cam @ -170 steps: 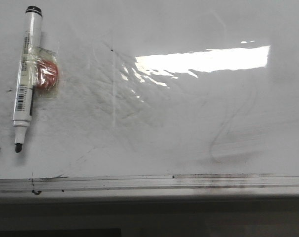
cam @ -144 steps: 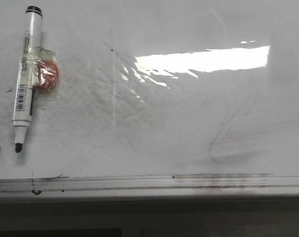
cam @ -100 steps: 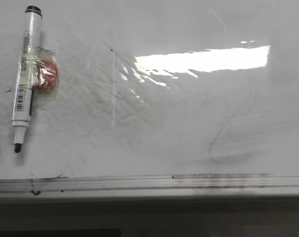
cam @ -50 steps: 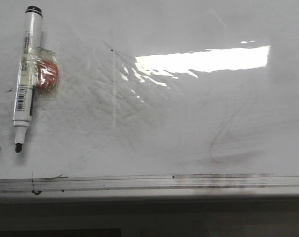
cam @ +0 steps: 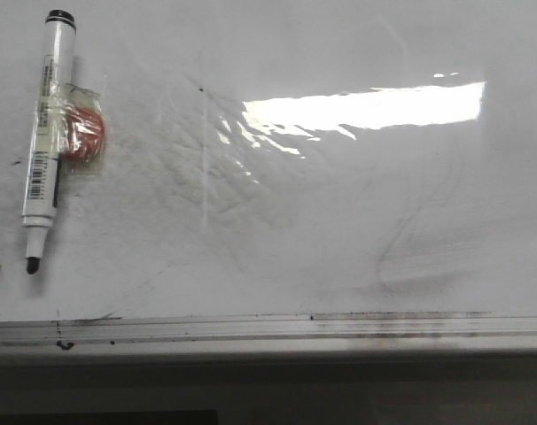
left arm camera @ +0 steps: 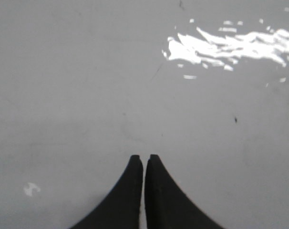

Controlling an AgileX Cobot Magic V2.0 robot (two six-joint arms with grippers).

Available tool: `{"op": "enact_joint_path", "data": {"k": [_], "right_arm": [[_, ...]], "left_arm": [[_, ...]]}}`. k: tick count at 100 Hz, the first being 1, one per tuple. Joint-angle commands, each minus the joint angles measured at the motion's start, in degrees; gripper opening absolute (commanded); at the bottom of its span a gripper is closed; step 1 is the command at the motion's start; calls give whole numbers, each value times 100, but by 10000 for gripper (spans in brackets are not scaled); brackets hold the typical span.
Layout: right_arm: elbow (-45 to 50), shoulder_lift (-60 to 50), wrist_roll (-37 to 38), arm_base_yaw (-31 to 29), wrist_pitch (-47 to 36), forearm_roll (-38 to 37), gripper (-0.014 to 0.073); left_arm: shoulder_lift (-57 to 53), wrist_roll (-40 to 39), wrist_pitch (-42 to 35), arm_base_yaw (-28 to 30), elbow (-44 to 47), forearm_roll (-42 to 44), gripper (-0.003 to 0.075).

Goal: Write number 9 on whiteboard

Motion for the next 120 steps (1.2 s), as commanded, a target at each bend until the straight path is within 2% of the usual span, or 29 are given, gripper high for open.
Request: {"op": "enact_joint_path", "data": {"k": [1,7,18,36,43,51,67,76,83,84,91,95,111,120], "right_arm": [[53,-132,-49,-17,-1053,0,-64],[17,-132,-49,-17,-1150,115,-64],[-220,-84,109,-17,-866,475,-64],[-942,397,109,-17,289,700,-63],[-1274,728,109,-17,905,1026,-63],[-1553,1119,109,-17,1497,1027,-63],[-1619,1363,109,76,1458,1027,-63],[-1589,1363,109,91,1447,1027,-63],[-1576,1363,109,91,1395,1027,-63],[-1576,1363,109,91,1395,1027,-63],[-1576,1363,109,91,1395,1027,-63],[-1576,1363,109,91,1395,1027,-63],[-1576,1363,109,91,1395,1027,-63],[-1576,1363,109,91,1406,1027,-64]], "left_arm": [[-154,-60,-956,7,221,-675,-20],[-154,-60,-993,7,166,-955,-20],[-143,-60,-812,7,-31,-801,-21],[217,-60,187,7,-826,211,-21],[418,-60,259,7,-1070,236,-20],[556,-60,268,7,-1295,166,-20],[662,-60,160,7,-1426,101,-13],[688,-60,198,-1,-1426,-61,71],[729,-60,-5,-1,-1400,-359,197],[741,-60,-100,-1,-1383,-418,236],[745,-60,-405,-1,-1342,-693,339],[754,-30,-475,-1,-1331,-683,369],[982,370,-434,-150,-1331,-726,377],[1287,415,-445,-538,-1331,-1012,377]]}}
